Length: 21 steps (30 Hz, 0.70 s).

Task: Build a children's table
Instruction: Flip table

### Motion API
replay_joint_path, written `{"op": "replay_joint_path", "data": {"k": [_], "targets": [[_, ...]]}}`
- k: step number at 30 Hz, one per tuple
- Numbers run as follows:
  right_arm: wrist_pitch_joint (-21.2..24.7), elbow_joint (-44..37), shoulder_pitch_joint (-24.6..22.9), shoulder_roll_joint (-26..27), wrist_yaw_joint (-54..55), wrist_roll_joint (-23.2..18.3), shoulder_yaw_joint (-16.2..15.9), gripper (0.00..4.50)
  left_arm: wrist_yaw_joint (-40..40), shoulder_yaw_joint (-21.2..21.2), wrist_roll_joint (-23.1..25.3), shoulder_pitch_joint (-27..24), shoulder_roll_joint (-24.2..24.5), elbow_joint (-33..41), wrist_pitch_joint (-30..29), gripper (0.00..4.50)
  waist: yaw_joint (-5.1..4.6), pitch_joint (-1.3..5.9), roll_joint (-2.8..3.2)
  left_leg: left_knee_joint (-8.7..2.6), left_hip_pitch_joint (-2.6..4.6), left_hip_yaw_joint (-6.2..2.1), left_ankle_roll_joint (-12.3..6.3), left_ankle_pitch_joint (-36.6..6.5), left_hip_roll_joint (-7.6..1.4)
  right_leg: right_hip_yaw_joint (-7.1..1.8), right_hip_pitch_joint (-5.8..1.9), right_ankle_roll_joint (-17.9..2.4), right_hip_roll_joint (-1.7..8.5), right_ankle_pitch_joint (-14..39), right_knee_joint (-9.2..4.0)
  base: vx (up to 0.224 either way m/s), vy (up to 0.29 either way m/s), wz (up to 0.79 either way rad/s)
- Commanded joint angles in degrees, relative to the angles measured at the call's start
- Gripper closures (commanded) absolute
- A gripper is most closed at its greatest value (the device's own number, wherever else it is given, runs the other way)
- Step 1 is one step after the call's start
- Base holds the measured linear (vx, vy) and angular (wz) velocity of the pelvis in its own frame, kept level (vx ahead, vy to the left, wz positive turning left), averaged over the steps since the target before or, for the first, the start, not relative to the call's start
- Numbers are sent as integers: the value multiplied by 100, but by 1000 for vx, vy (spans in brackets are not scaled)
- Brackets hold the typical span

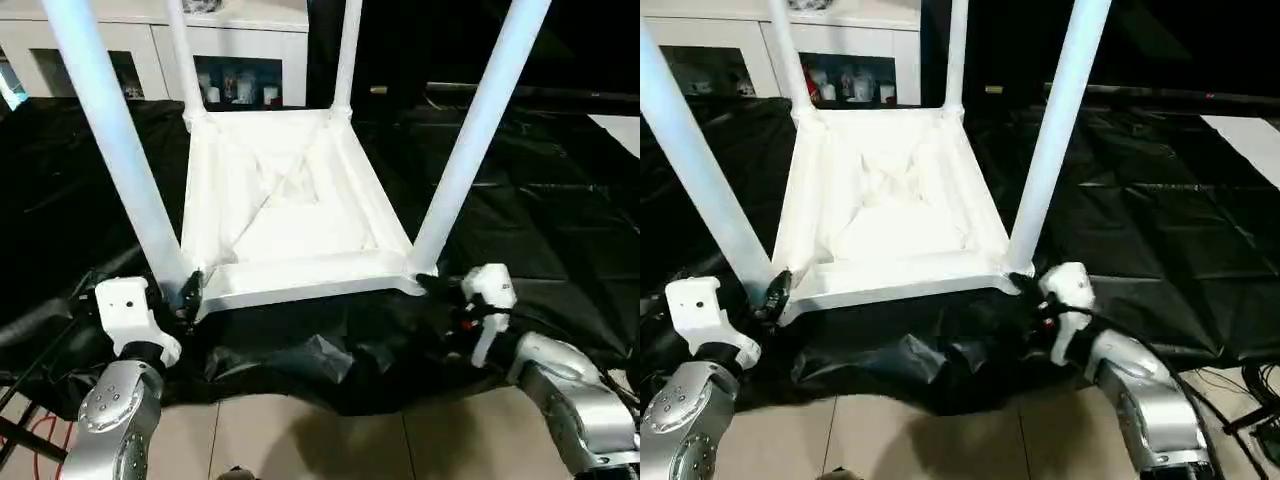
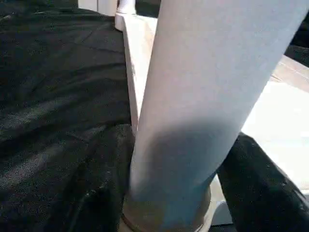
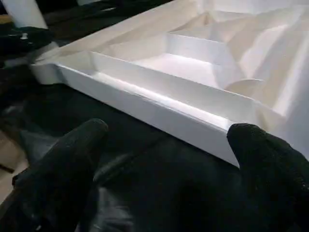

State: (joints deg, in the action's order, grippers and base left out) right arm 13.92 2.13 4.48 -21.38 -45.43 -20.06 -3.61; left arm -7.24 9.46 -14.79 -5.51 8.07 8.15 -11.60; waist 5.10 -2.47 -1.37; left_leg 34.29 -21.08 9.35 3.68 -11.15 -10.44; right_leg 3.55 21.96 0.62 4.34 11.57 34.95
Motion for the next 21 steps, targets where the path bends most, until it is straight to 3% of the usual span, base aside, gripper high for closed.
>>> {"op": "replay_joint_path", "data": {"k": [1,5,6,14,16,20,21], "targets": [[87,-99,129,38,15,58,-69,0,7,-54,-20,91,-59,64,-108,205,-2,222,-13,-519,20,-96,-78,-1797,-277,-271,-130,-645,348,1962,-546,0,0,0],[211,-28,300,201,-2,54,-245,0,78,-35,-74,142,-84,33,-235,216,10,215,-34,-516,30,-88,-76,-1783,-273,-276,-118,-642,363,2093,-546,0,0,0],[220,-20,315,218,-17,57,-291,0,82,-4,-151,160,-115,40,-267,217,11,212,-64,-515,33,-85,-69,-1788,-277,-274,-114,-619,363,2156,-558,0,0,0],[311,-31,371,328,-93,34,-416,0,149,552,-1646,536,-763,300,-820,221,18,203,-74,-512,6,-77,-27,-1764,-263,-273,-121,-607,384,2309,-563,0,0,0],[388,-82,358,306,-176,-70,-414,0,230,676,-1908,655,-876,276,-914,221,32,218,-73,-502,0,-73,-45,-1671,-263,-277,-127,-637,384,2196,-561,0,0,0],[491,26,509,466,27,-249,-251,0,141,660,-1867,813,-955,247,-1058,223,29,246,-13,-496,-13,-76,-45,-1377,-276,-267,-163,-754,353,1476,-491,0,0,0],[496,50,532,493,64,-256,-231,0,146,663,-1863,822,-965,243,-1062,226,1,259,-38,-494,-33,-76,-64,-1247,-273,-260,-192,-805,350,1235,-460,0,0,0]]}}
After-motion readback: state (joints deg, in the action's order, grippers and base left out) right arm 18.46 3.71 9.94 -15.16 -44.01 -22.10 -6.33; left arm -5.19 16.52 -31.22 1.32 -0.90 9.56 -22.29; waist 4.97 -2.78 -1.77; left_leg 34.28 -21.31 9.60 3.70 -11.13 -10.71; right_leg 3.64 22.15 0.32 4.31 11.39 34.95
